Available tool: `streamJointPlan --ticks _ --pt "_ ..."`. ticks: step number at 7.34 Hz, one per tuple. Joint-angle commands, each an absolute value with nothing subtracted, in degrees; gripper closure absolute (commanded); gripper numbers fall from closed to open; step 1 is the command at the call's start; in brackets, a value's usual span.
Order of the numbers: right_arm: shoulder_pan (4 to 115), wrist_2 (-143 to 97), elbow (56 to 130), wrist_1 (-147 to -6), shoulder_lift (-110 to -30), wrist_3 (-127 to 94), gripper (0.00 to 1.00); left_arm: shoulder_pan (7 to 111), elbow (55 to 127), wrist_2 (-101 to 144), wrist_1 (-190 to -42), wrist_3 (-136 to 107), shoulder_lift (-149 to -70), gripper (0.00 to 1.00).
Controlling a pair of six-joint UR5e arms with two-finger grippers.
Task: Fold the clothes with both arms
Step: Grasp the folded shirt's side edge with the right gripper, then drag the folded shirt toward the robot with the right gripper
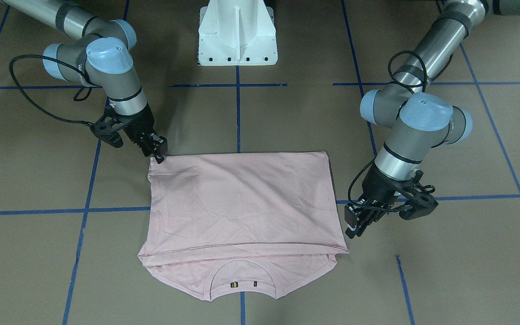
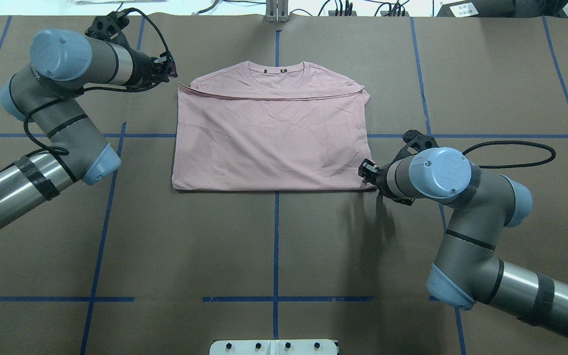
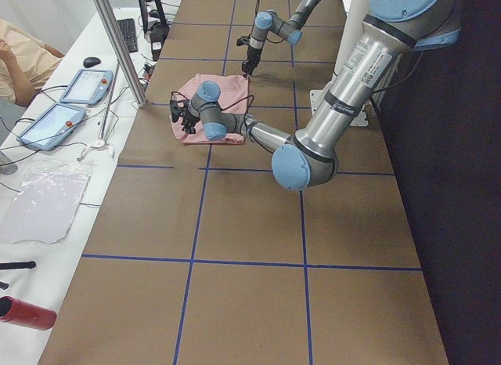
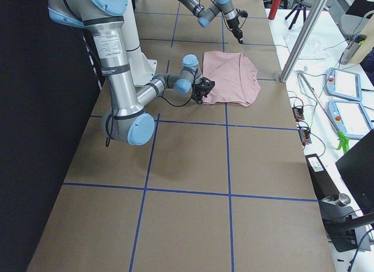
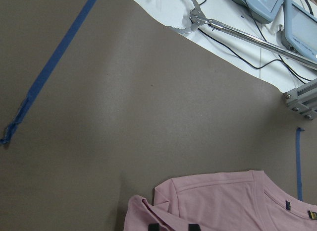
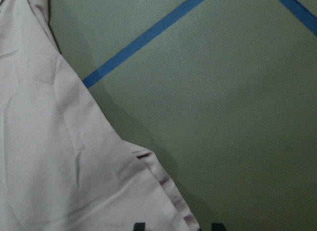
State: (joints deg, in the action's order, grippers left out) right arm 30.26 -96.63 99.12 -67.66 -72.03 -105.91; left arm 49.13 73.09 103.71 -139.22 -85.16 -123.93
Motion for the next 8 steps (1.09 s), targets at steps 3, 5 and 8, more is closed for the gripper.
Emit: streamJointPlan --ticks 3,5,8 --pt "30.15 -96.50 99.32 -67.76 -71.81 -105.91 1.00 49.13 72.86 103.62 -139.22 -85.08 -123.84 0.68" --pt "28.76 -97.11 106.99 -67.76 -76.77 -105.91 1.00 49.13 72.86 103.62 -139.22 -85.25 -124.01 0.68" --pt "7.83 -97.21 124.51 -67.59 -89.28 -114.28 1.00 49.04 74.26 103.88 -139.22 -87.87 -124.45 0.67"
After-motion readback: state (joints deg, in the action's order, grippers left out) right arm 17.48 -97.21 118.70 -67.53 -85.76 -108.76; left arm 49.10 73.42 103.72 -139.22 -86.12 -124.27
